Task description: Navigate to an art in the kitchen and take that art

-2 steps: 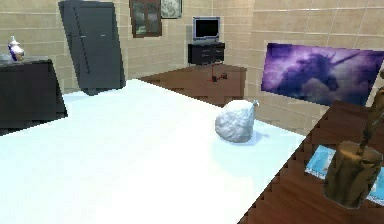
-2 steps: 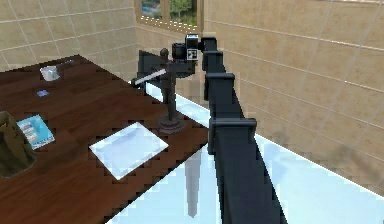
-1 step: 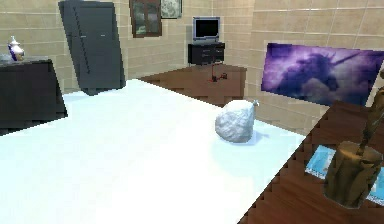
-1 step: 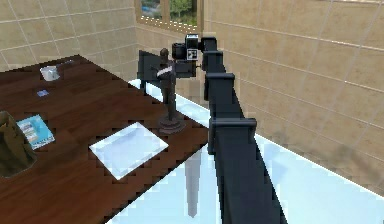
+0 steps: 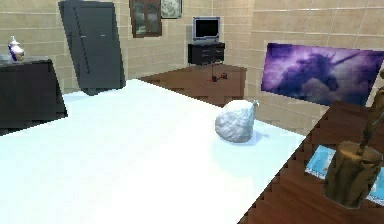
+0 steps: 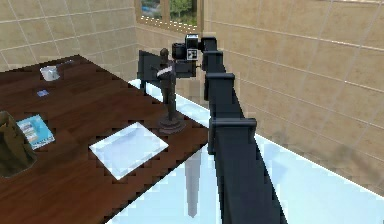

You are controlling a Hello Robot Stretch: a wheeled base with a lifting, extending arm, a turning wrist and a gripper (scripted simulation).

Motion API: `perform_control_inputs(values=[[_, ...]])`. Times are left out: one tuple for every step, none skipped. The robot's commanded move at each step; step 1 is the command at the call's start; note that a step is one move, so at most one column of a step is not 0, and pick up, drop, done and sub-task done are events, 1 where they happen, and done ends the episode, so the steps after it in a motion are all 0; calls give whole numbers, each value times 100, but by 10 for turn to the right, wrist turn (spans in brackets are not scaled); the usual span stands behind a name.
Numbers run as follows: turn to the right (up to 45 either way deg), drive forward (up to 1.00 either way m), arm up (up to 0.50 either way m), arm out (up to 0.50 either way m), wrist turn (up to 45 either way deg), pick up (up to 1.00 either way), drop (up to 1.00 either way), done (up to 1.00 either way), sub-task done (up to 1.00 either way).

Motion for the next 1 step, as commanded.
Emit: perform_control_inputs(values=[[0, 0, 2, 0, 0, 0, 0, 0, 0]])
